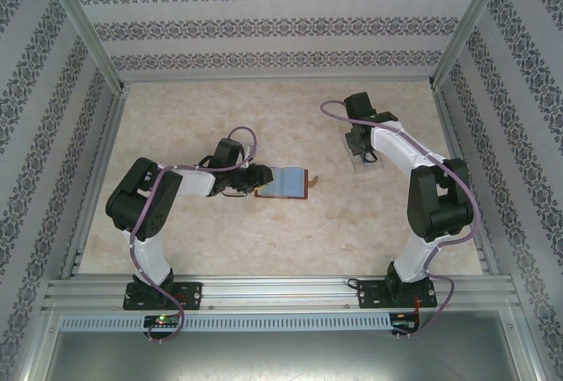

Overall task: Put the credit cards into the card holder
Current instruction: Pick up the credit card from the storage box.

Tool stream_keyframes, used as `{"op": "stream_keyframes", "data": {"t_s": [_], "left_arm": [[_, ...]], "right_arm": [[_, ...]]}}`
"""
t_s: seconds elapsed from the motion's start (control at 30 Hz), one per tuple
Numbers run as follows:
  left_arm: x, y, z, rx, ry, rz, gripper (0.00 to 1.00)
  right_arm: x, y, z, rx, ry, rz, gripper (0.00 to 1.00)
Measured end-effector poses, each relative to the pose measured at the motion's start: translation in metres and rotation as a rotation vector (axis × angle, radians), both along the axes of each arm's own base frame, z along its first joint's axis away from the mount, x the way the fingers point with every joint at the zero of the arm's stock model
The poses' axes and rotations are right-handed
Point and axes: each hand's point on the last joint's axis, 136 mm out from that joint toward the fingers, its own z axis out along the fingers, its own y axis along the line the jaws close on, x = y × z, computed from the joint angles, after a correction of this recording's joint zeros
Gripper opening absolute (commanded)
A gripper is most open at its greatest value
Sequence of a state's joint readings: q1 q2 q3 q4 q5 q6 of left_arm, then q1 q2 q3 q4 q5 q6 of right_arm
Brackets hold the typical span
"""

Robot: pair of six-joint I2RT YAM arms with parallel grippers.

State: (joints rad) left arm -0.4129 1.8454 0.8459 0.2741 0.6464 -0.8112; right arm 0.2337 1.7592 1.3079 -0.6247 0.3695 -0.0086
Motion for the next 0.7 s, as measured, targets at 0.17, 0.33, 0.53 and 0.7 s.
{"op": "stream_keyframes", "data": {"t_s": [0.17, 0.33, 0.53, 0.7], "left_arm": [[0.0, 0.0, 0.0, 0.001, 0.0, 0.0, 0.37], [0.0, 0.0, 0.0, 0.002, -0.001, 0.001, 0.37], [0.0, 0.0, 0.0, 0.004, -0.002, 0.002, 0.37], [0.0, -0.001, 0.0, 0.005, -0.003, 0.002, 0.37]], "right_arm": [[-0.001, 0.0, 0.0, 0.001, 0.003, -0.001, 0.26], [-0.001, 0.003, -0.001, 0.005, 0.007, 0.008, 0.1], [-0.003, 0.007, -0.002, 0.012, 0.013, 0.018, 0.0], [-0.004, 0.013, -0.004, 0.053, 0.017, 0.021, 0.0]]}}
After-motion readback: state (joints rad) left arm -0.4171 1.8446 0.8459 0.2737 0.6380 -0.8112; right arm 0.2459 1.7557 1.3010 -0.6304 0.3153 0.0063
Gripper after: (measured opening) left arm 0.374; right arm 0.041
